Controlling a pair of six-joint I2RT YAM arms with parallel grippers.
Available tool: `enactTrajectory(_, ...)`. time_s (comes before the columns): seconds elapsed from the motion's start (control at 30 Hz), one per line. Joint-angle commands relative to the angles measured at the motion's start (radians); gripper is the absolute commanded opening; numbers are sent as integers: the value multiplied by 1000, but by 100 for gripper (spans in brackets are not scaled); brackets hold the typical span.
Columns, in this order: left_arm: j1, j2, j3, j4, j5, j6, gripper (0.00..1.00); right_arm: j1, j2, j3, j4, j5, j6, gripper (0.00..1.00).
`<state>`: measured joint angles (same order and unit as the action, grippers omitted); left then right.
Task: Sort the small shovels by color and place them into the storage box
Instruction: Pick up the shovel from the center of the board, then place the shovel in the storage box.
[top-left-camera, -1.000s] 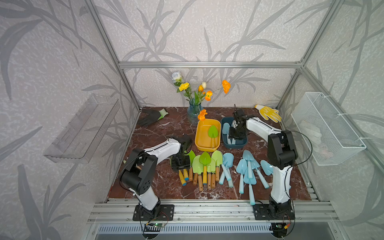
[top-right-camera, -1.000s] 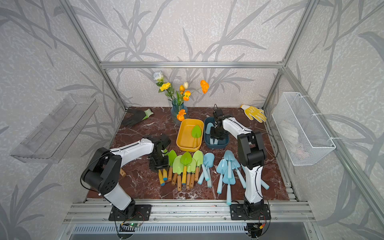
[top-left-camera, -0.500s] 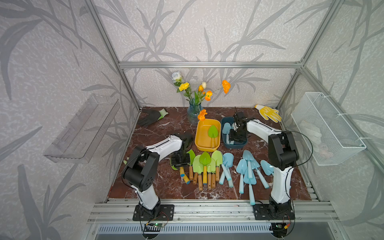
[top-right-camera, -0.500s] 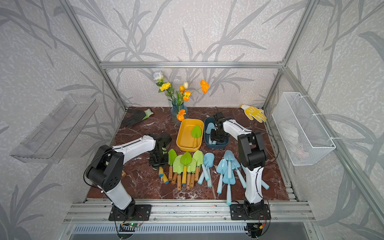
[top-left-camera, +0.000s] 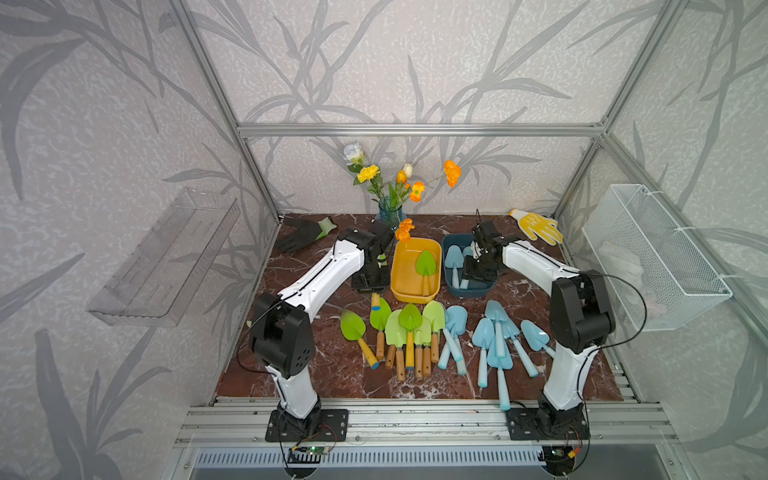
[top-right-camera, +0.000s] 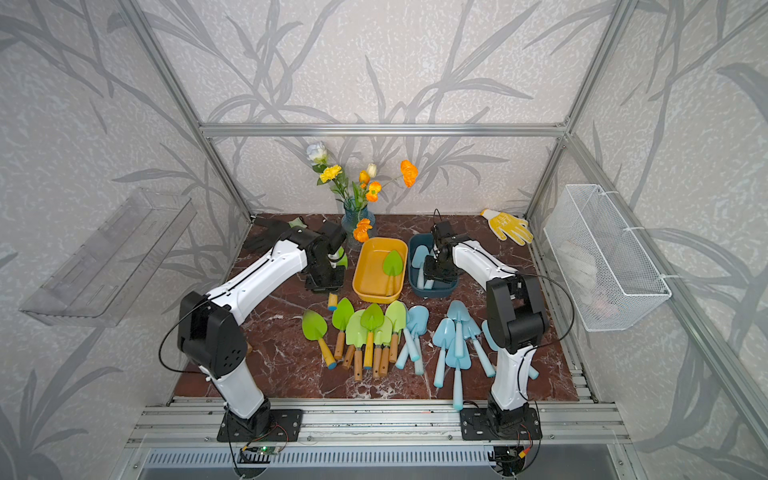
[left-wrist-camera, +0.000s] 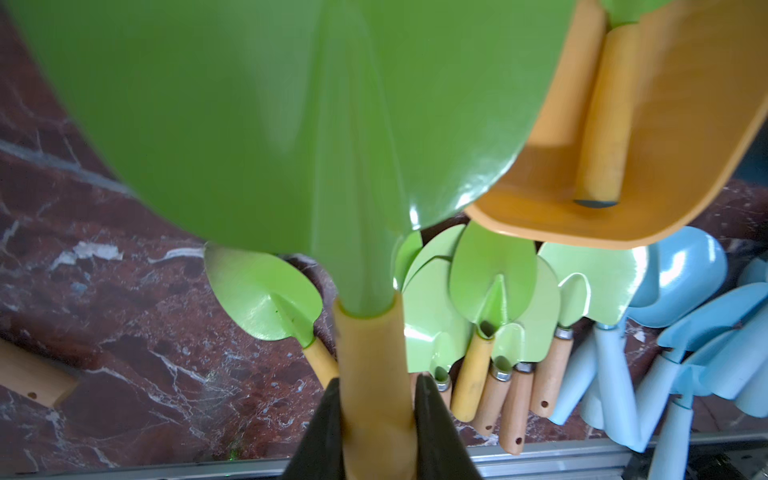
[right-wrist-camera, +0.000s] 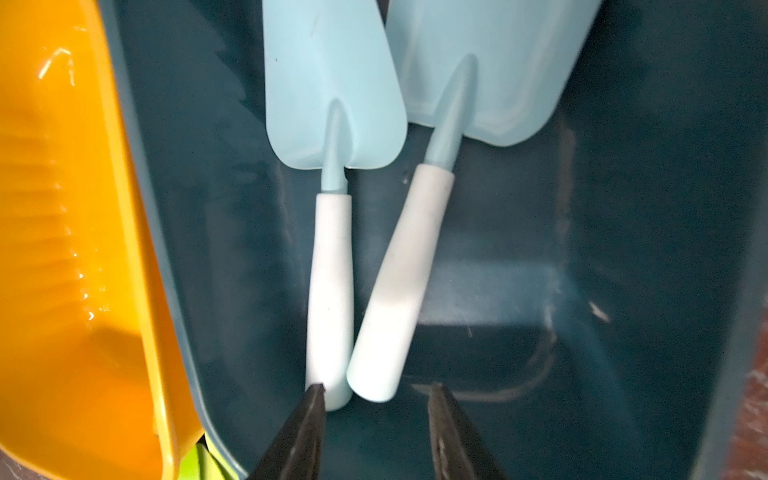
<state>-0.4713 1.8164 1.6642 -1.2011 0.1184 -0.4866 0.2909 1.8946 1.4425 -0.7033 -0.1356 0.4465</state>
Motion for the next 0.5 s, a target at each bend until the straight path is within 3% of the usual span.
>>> enactTrajectory(0.0,-7,144,132,-29,36,79,0,-23,-90,-49,-19,41,11,43)
enactTrajectory(0.3,-16,493,523,2,60,84,0,-58,-281,-242,-15,104,30,43)
enactTrajectory(0.47,-20,599,639,11,120,68,0,-58,-332,-323,41,146,53,43)
